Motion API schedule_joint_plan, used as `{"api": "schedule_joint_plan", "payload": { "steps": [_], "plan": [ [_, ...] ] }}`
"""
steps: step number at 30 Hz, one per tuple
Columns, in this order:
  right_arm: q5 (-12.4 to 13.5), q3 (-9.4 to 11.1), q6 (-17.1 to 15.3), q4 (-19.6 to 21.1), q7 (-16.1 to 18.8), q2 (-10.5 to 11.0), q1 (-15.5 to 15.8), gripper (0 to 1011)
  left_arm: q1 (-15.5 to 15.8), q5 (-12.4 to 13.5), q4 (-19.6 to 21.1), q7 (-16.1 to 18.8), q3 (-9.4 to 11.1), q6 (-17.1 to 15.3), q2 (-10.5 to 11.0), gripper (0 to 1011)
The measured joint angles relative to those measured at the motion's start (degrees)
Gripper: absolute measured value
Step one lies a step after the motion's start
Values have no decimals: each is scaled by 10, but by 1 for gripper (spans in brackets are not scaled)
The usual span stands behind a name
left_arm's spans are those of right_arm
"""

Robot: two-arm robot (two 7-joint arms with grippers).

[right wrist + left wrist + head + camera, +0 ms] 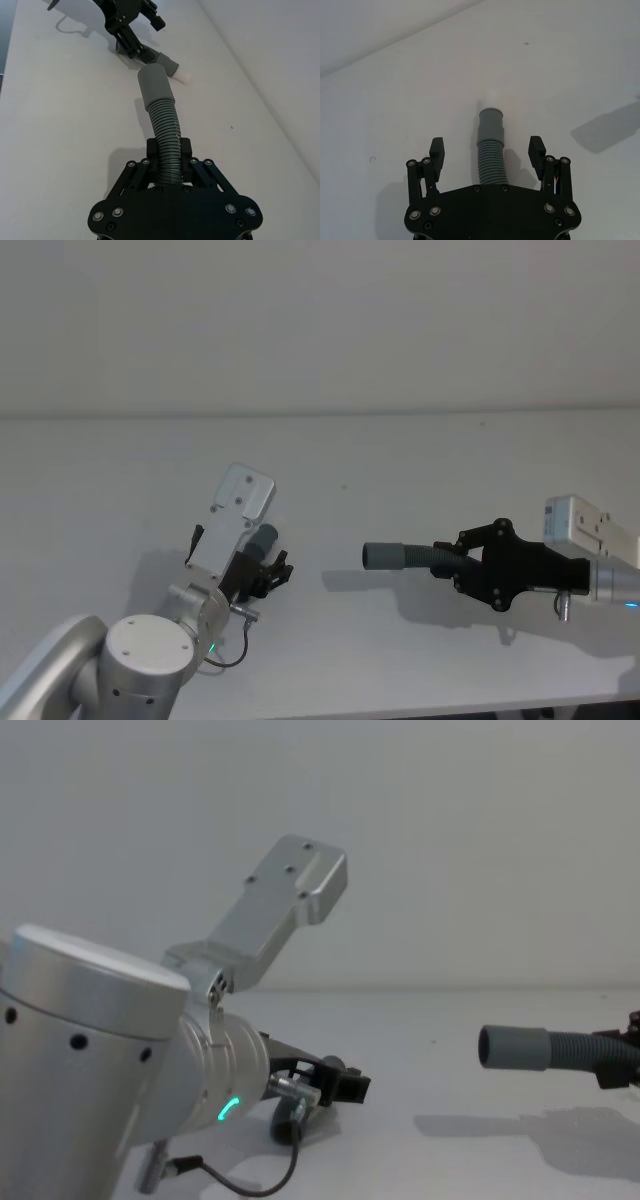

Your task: Use both hands to pick up one end of the pipe from the table, align the ends, and insert them.

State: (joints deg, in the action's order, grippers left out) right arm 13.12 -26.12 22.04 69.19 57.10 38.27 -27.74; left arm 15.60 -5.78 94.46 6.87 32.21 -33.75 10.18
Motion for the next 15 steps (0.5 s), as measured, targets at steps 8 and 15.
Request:
{"api": "schedule_joint_plan", "payload": {
  "steps": [8,15],
  "plan": [
    [0,0,0,0,0,0,0,233,-2,2,-28,13,-11,27,-19,1001],
    [0,0,0,0,0,0,0,233,-3,-3,-51,16,-20,49,-34,1001]
  ]
}}
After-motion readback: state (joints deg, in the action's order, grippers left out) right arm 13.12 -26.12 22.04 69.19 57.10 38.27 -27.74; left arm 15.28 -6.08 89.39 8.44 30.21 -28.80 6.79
